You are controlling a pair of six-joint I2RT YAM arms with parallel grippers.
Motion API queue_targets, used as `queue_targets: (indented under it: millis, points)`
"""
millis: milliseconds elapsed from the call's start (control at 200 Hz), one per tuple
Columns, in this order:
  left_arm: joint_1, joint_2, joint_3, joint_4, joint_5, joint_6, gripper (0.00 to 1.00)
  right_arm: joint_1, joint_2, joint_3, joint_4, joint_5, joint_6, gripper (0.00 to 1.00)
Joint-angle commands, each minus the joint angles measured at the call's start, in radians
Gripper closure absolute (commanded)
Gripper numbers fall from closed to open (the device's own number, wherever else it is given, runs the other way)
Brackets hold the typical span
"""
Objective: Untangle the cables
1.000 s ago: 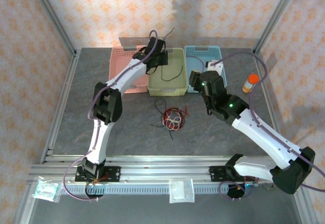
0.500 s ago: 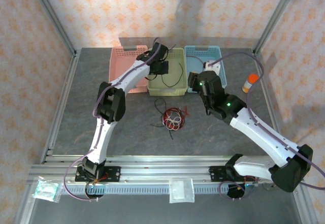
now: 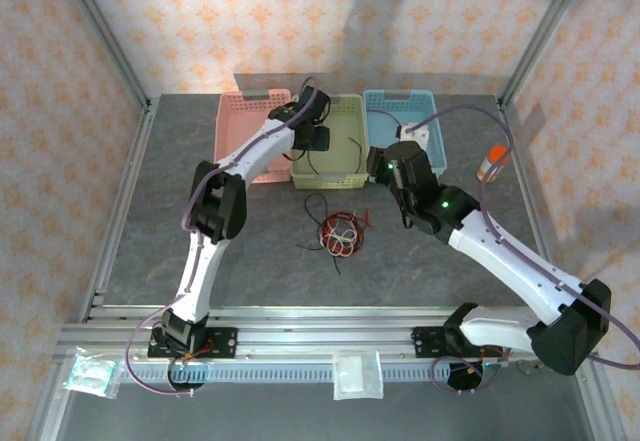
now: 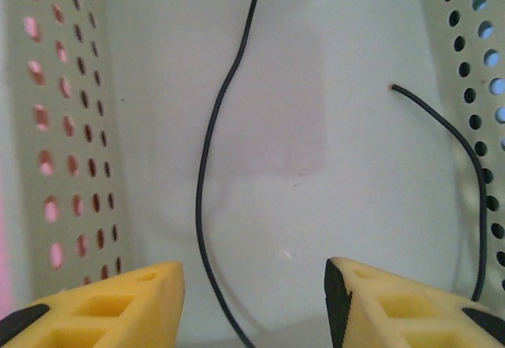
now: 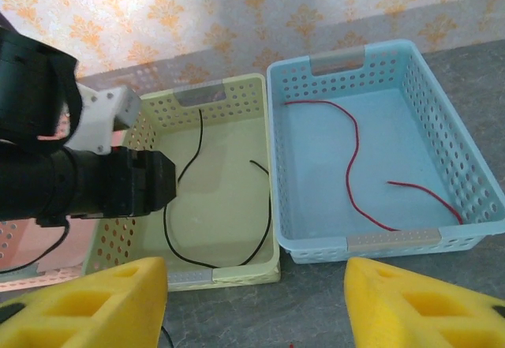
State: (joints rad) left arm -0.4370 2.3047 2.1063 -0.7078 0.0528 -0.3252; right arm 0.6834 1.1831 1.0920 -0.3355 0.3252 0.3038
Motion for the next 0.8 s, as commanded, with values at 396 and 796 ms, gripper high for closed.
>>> queue_targets:
  millis: [396,796]
  points:
    - [-0.069,-0.791,-0.871,0.448,0.018,-0.083,0.51,0.084,0.207,-0.042,-0.068,-0.198,0.132,0.50]
    - [-0.114,-1.096,-1.350,0.644,0.053,-0.293,0.48,0.104,0.405,-0.056,0.081,-0.399,-0.168,0.48]
